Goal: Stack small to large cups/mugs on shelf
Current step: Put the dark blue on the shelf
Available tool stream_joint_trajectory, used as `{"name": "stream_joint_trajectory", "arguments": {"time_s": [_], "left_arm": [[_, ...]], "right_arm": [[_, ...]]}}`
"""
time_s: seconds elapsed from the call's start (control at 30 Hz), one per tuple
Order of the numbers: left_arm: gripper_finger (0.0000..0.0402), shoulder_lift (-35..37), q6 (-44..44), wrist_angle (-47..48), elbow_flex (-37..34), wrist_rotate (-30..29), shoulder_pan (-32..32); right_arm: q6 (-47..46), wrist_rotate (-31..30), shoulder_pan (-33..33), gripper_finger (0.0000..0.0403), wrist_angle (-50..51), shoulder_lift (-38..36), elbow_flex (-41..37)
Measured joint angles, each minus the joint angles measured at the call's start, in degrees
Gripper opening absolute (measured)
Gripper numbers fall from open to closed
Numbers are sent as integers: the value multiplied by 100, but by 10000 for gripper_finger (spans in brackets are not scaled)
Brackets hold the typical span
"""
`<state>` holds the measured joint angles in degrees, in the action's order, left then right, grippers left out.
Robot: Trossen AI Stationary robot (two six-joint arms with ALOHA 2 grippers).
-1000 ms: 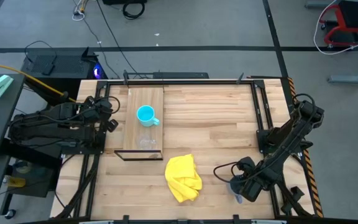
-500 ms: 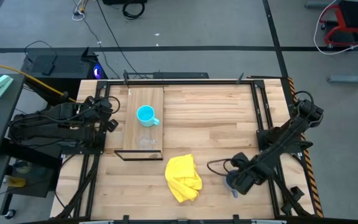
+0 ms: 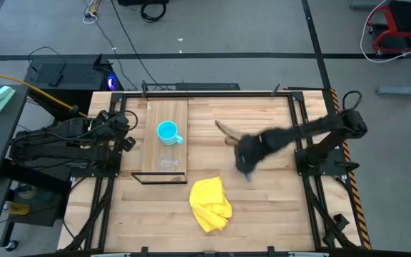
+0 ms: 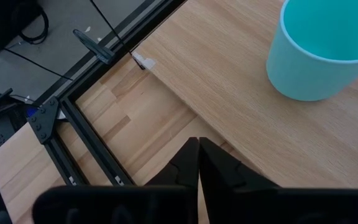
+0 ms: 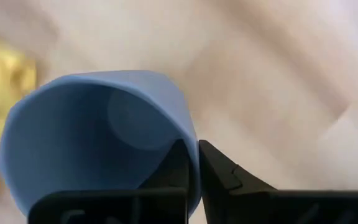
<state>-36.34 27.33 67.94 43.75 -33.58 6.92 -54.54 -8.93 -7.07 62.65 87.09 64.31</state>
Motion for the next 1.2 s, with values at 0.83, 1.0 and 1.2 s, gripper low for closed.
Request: {"name": "stream_joint_trajectory", "arguments": {"time_s": [0.83,1.0,1.2], "left_arm": [[9,0,-13,4,0,2,0],[20,1,-11,4,0,2,0],[24,-2,-11,3,0,2,0]], "right_arm": [[6744,1066,3711,16,94,2624,3801],[7194,1118,3688,16,670,3353,4759],[7760,1177,3495,16,865,3780,5302]]}}
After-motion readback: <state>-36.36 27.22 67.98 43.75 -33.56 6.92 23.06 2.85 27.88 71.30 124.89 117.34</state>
